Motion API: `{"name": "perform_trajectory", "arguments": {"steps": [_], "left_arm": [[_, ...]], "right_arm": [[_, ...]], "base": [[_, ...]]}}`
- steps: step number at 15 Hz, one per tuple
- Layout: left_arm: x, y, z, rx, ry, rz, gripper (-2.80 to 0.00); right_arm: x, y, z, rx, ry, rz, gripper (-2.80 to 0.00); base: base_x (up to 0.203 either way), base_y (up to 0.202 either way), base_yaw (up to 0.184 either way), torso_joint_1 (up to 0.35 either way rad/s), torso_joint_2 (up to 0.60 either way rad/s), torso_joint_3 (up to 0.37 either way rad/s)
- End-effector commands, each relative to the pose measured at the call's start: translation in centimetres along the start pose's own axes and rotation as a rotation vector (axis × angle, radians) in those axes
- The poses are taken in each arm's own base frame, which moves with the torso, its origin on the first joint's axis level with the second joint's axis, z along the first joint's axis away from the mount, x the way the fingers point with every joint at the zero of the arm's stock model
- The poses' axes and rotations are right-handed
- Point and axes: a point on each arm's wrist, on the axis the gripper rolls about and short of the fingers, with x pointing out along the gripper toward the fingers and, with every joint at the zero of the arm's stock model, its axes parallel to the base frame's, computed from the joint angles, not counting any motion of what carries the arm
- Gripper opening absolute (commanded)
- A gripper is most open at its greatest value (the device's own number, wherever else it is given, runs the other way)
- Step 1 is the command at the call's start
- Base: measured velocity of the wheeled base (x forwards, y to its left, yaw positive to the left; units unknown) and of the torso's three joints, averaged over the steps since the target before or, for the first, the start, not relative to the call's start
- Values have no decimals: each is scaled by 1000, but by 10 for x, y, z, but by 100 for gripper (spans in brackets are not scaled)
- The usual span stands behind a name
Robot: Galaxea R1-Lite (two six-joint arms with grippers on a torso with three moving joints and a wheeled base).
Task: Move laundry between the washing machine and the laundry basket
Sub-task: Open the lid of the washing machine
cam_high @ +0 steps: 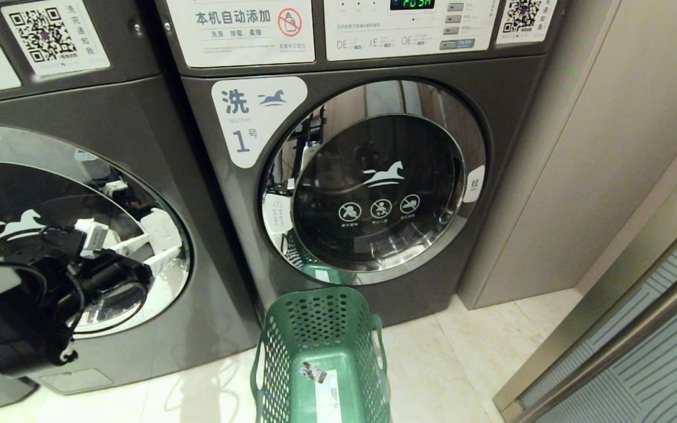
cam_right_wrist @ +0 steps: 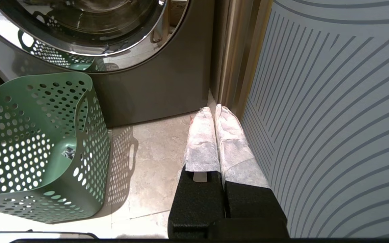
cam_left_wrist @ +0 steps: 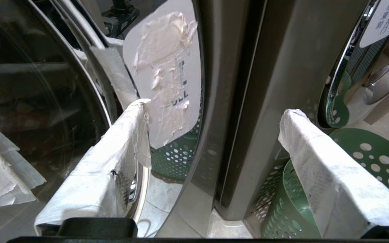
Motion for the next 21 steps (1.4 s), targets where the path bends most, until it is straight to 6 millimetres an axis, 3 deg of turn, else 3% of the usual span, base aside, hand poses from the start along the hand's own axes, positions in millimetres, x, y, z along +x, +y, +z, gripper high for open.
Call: {"name": "perform_trajectory", "arguments": {"steps": [1,13,21], "left_arm": [[1,1,-4,-1,2,-1,0],[-11,19,3,15,-17,46,0],[-3,21,3,29,-36,37,0]], "right_arm": [[0,0,0,0,2,0,-280],[0,0,0,0,2,0,-280],[0,0,0,0,2,0,-280]], "base": [[0,0,0,0,0,0],[0,0,0,0,0,0],[0,0,0,0,0,0]]}}
